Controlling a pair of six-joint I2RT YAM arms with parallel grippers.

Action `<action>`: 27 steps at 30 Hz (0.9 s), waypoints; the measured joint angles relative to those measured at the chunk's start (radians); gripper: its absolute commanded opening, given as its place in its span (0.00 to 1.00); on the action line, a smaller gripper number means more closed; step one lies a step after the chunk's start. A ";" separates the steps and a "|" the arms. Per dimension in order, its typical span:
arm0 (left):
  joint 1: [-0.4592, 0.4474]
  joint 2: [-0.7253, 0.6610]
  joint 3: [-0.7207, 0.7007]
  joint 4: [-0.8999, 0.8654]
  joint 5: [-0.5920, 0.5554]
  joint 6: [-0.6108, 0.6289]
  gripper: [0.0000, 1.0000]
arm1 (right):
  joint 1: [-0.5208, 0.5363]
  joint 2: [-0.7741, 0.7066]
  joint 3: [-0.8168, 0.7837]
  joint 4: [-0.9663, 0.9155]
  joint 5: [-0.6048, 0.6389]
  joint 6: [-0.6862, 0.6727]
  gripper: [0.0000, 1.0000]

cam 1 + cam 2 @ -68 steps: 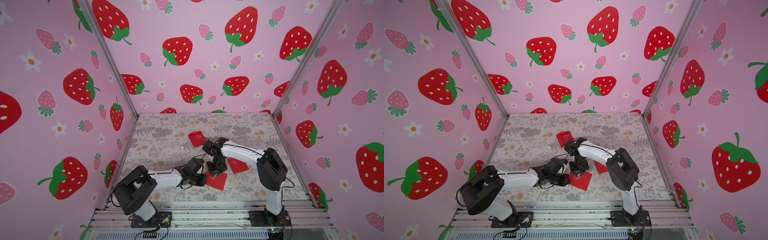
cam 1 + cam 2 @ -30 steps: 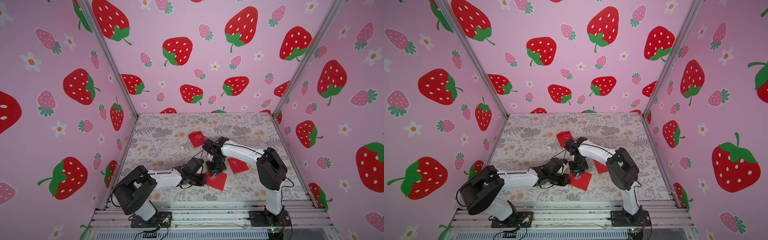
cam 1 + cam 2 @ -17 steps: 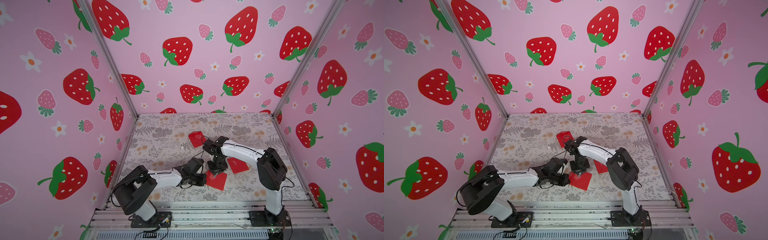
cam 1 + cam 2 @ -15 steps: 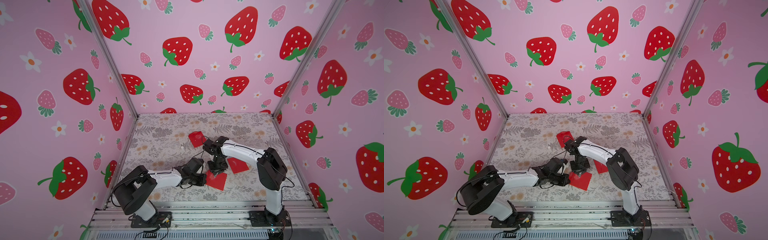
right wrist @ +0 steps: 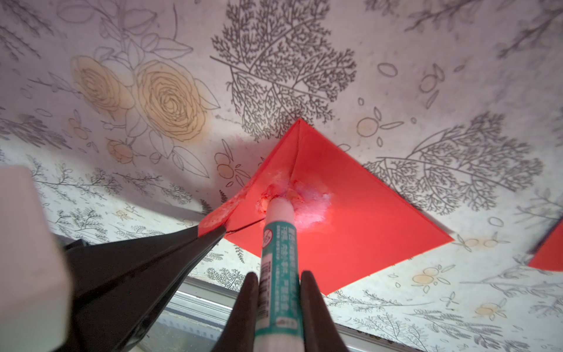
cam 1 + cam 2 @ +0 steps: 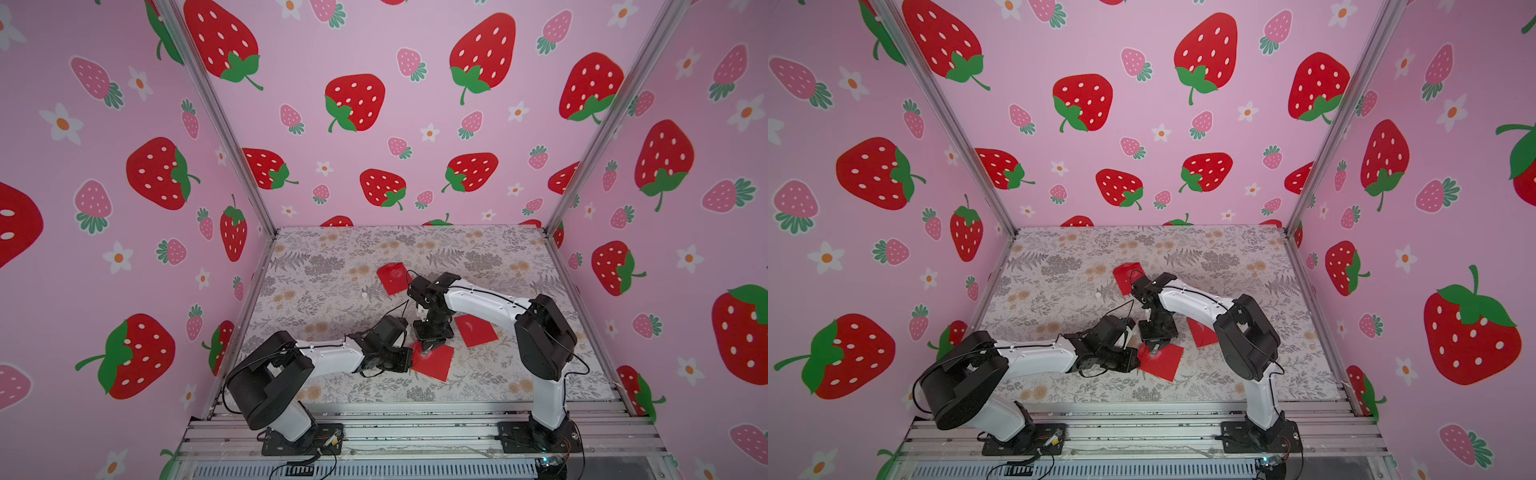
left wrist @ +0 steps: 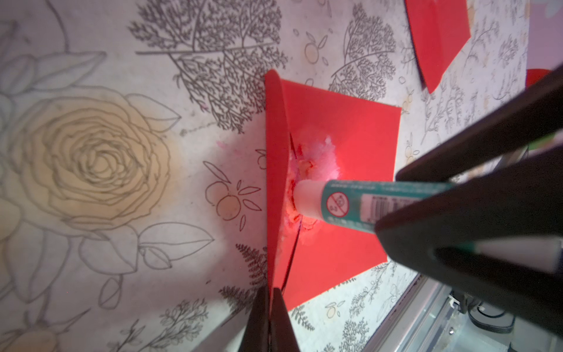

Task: Seal the envelope with a glue stick
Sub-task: Apply the envelope at the center of the board.

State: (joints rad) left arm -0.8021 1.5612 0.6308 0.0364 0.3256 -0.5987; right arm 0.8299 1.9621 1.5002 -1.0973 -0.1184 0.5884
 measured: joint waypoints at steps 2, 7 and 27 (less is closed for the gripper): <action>0.000 0.000 0.000 0.000 0.000 0.000 0.00 | 0.000 -0.001 0.000 -0.022 0.042 0.000 0.00; 0.000 0.000 0.000 0.000 0.000 0.000 0.00 | 0.005 -0.001 0.015 -0.052 0.117 -0.001 0.00; 0.000 0.000 0.000 0.000 0.000 0.000 0.00 | -0.021 -0.010 -0.002 -0.007 0.082 0.003 0.00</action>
State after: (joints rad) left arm -0.8021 1.5612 0.6308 0.0360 0.3252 -0.5987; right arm 0.8093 1.9522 1.4979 -1.1046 -0.0360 0.5915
